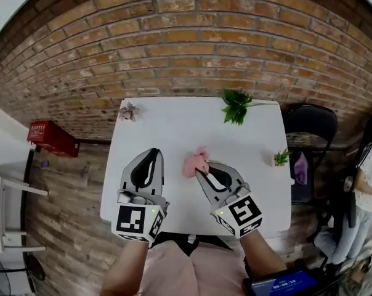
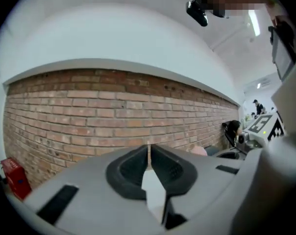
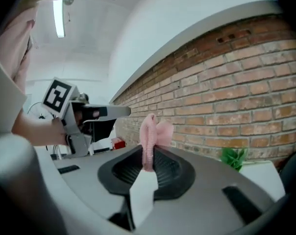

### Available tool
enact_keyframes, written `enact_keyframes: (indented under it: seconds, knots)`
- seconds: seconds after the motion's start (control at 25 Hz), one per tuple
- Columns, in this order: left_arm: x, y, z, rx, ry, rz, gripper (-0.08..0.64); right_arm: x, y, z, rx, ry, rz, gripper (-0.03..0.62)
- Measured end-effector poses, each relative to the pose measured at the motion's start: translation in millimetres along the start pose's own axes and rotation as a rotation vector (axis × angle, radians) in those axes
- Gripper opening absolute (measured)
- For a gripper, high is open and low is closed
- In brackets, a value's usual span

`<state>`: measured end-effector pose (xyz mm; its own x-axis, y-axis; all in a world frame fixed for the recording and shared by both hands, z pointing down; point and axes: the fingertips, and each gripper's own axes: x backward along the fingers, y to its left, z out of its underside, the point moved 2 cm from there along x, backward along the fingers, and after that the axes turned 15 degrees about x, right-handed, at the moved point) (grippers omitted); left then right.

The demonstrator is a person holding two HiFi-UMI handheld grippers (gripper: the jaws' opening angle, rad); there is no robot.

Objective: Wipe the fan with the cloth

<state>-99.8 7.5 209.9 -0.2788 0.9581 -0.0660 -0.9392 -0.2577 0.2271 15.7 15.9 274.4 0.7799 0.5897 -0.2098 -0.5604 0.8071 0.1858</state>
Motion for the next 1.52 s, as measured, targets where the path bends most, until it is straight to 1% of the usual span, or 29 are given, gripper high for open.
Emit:
enact_keyframes:
  seconds: [0.16,0.28,0.44,0.52,0.72,0.8,0.88,0.96,1.08,1.12,1.28,1.4,1.52]
  knots:
    - [23,-4,-28,-0.037,-0.088,-0.044,0.021,-2,3,-42,0.059,-0.05,0.111,0.057]
    - [40,3,-38,-0.046,-0.112,-0.076,0.021,-6,13,-56,0.068,-0.044,0.172,0.057]
    - [63,14,-43,-0.028,-0.128,-0.055,0.023,-11,39,-64,0.074,-0.019,0.228,0.054]
    - [75,17,-43,-0.033,-0.137,-0.039,0.023,-11,52,-68,0.083,-0.017,0.246,0.052]
    - [101,20,-47,-0.107,-0.157,0.013,0.022,-7,75,-74,0.104,0.0,0.302,0.044]
    - [108,24,-48,-0.115,-0.155,0.025,0.021,-6,81,-77,0.112,0.003,0.323,0.043]
    - [113,28,-48,-0.113,-0.156,0.034,0.023,-6,86,-78,0.11,0.004,0.339,0.043]
    - [117,30,-49,-0.128,-0.163,0.044,0.023,-6,92,-79,0.109,0.005,0.345,0.043]
    - [122,31,-51,-0.199,-0.163,0.067,0.023,-9,100,-82,0.109,0.009,0.347,0.043]
    - [124,31,-52,-0.209,-0.162,0.072,0.022,-10,103,-83,0.112,0.007,0.345,0.043]
    - [129,36,-55,-0.19,-0.168,0.075,0.021,-15,112,-88,0.119,0.006,0.343,0.043]
    - [131,41,-58,-0.214,-0.167,0.079,0.021,-20,115,-91,0.123,0.003,0.339,0.043]
    - [132,44,-59,-0.216,-0.167,0.08,0.023,-25,119,-93,0.129,0.001,0.333,0.044]
